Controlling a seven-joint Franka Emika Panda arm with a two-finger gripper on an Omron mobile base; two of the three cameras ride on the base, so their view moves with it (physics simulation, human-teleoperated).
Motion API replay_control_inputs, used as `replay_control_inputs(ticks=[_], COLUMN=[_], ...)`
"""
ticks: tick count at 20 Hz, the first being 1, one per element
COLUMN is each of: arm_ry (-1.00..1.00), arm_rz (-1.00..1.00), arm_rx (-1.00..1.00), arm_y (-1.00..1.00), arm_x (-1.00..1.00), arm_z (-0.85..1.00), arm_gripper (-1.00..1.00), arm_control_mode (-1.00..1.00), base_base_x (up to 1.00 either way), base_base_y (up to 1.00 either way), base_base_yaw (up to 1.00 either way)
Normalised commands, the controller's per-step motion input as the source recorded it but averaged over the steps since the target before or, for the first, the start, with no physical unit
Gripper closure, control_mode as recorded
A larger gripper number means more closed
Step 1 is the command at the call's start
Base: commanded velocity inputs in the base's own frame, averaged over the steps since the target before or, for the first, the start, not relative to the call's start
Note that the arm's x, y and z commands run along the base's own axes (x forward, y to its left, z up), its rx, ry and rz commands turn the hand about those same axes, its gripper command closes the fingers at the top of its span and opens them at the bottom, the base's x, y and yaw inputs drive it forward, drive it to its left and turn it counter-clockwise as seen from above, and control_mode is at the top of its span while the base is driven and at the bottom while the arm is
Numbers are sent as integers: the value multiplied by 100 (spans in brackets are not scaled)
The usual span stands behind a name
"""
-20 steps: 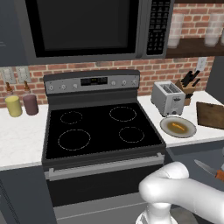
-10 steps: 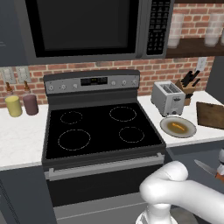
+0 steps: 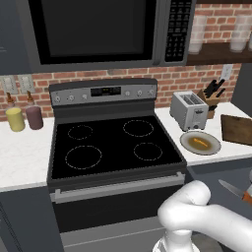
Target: Pick up the knife from the drawer and place it on the cutting board. Then place the meat from the plate to the cutting board.
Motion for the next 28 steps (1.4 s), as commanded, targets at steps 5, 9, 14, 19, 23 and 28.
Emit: replay_control_inputs(ticks=[5,9,14,19,23,28], arm_ry=[0,0,0,0,0,0], arm_rz=[0,4,6,6,4,3], arm_rx=[0,0,0,0,0,0], arm_y=[-5,0,0,0,0,0], arm_x=[0,0,0,0,0,0], arm_z=[-9,-8,-19,-23,-25,-29], arm_gripper=[-100,-100,-100,-100,-100,-100], arm_control_mode=[-100,-100,-100,-100,-100,-100], base_base_x=[0,0,0,0,0,0], base_base_y=[0,0,0,0,0,0], base_base_yaw=[0,0,0,0,0,0])
